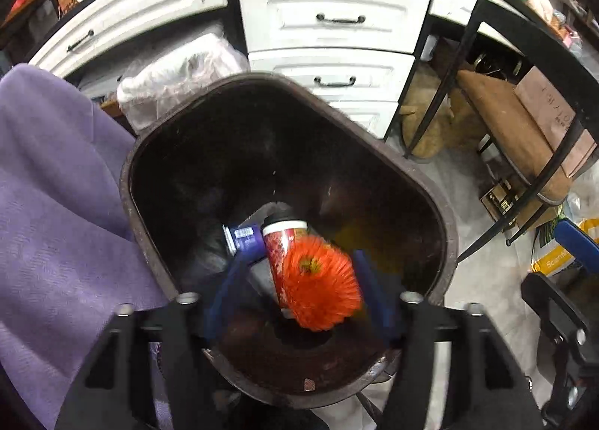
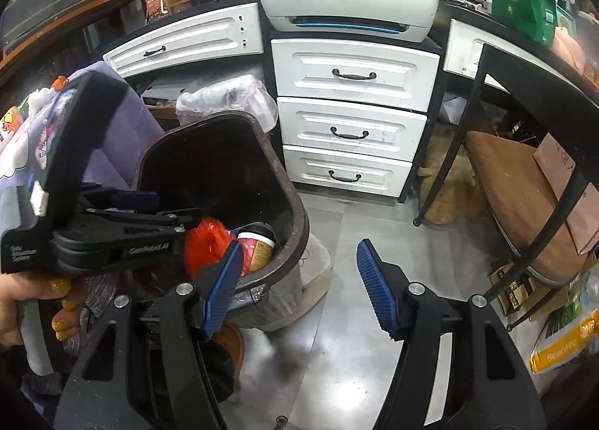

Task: Collect trash
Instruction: 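Carry both foam nets over the black bin and open both grippers, then move both grippers back over the table toward the purple bag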

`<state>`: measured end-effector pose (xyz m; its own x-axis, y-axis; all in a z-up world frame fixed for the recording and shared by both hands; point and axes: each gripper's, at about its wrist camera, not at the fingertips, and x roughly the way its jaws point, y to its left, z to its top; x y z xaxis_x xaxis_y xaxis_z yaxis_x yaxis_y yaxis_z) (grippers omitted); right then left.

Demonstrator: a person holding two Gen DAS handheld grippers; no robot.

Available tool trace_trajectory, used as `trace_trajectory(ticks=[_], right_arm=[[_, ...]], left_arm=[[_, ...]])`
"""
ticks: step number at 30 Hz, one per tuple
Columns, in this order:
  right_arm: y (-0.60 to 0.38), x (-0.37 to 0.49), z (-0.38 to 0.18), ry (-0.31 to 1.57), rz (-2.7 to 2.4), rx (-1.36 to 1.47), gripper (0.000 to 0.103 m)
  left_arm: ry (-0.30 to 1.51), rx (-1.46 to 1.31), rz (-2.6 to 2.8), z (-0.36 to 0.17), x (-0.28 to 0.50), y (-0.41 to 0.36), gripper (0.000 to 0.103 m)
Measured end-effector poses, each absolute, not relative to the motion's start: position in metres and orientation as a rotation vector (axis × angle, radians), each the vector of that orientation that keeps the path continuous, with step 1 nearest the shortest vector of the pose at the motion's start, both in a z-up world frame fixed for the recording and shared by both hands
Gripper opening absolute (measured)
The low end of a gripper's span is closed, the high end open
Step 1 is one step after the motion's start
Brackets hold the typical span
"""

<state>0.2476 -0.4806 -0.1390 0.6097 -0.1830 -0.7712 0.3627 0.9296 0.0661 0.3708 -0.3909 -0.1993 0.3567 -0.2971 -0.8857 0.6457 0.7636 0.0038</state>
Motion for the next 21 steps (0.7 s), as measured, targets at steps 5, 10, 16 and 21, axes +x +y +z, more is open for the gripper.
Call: trace_trajectory(ticks=[5,10,16,21], right_arm=[[-0.485,0.245,-0.138,0.848,-0.357,0.227,0.063],[-0.499,0.238,-0.13,0.826,-0.402,0.244,0.063],[-0.501,0.235,-0.112,0.794,-0.395,0.268,0.063],[-0.478,0.241,-0.092,0.768,-0.335,0.252,0.063]], left_arm=[[0.997,0.363,-0.636,-0.181,0.36,-0.389,0.085],[0.943,0.33,-0.624,-0.15,0.345,-0.374,0.091],[0.843,0.276,-0.673,-0.098,0.318,-0.346,0.097],[0.751,0.255,-0.692,-0.058,0.295,-0.313,0.098]])
